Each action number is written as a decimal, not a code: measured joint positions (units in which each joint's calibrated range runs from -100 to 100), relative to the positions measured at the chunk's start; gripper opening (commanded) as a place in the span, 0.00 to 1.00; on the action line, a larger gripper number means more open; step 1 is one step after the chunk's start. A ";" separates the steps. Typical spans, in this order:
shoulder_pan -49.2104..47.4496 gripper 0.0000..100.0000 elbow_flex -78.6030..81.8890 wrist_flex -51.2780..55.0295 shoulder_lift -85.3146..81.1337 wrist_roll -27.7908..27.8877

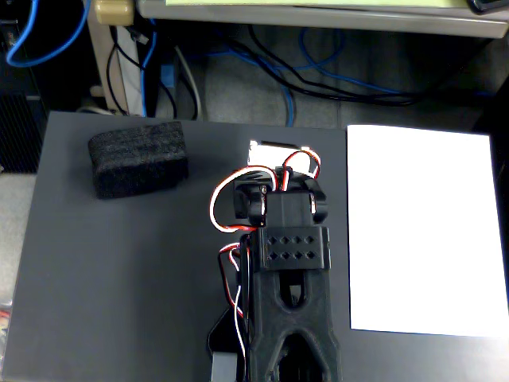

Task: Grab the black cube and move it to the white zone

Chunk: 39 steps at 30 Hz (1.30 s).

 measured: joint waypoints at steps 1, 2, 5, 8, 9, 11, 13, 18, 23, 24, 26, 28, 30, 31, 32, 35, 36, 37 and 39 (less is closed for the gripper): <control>0.00 0.01 0.00 0.00 0.00 0.00; 0.00 0.01 0.00 0.00 0.00 0.00; 0.00 0.01 0.00 0.00 0.00 0.00; 0.00 0.01 0.00 0.00 0.00 0.00; 0.00 0.01 0.00 0.00 0.00 0.00; 0.00 0.01 0.00 0.00 0.00 0.00; 0.00 0.01 0.00 0.00 0.00 0.00; 0.00 0.01 0.00 -0.09 0.00 0.00; 0.00 0.01 0.00 0.09 0.00 0.00; 0.00 0.01 -0.55 0.94 0.00 0.00; 0.00 0.01 -9.23 5.73 -0.08 0.00; 0.00 0.01 -17.28 9.16 -0.08 -0.16; 0.07 0.01 -23.86 9.93 -0.08 -2.05; 0.07 0.01 -27.33 9.93 -0.08 -3.15; 0.00 0.01 -30.35 9.93 -0.08 -4.04; -3.84 0.01 -38.12 9.93 -0.08 -5.40; -5.61 0.01 -40.77 9.93 -0.08 -5.77; -6.50 0.01 -43.42 9.93 -0.08 -6.40; -7.39 0.01 -47.53 9.93 -0.08 -7.97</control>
